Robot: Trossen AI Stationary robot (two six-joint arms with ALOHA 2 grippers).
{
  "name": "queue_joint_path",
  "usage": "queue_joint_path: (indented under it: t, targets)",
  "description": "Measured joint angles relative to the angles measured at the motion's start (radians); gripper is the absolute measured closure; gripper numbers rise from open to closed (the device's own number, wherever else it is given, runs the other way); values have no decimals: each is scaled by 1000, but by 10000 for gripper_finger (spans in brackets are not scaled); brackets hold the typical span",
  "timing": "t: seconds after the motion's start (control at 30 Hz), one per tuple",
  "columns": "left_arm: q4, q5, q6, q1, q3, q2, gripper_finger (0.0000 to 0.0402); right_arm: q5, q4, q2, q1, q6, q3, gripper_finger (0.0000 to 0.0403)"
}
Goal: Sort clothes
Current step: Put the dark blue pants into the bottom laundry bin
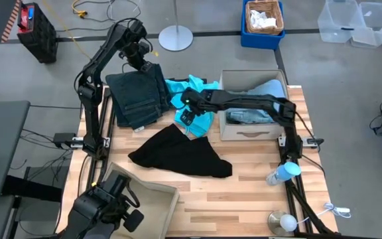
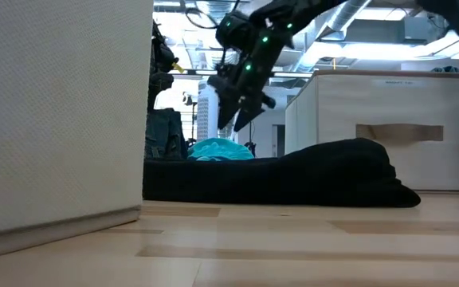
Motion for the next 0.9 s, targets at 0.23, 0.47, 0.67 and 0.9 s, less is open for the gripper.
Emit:
queue_joint_path:
  t: [0.23, 0.47, 0.67, 0.9]
  targets:
    - [1, 8, -4, -1, 0, 0, 394, 0, -77, 118, -13, 56, 60, 127]
    - [0, 8, -5, -1, 0, -1, 394, -34, -96, 178, -14, 73, 63, 127]
    - [0, 8, -6, -1, 0, -1, 394, -119, -100, 222, -15, 95, 64, 127]
    - [0, 8, -7, -1, 0, -1, 394, -210, -99, 248, -15, 99, 66, 127]
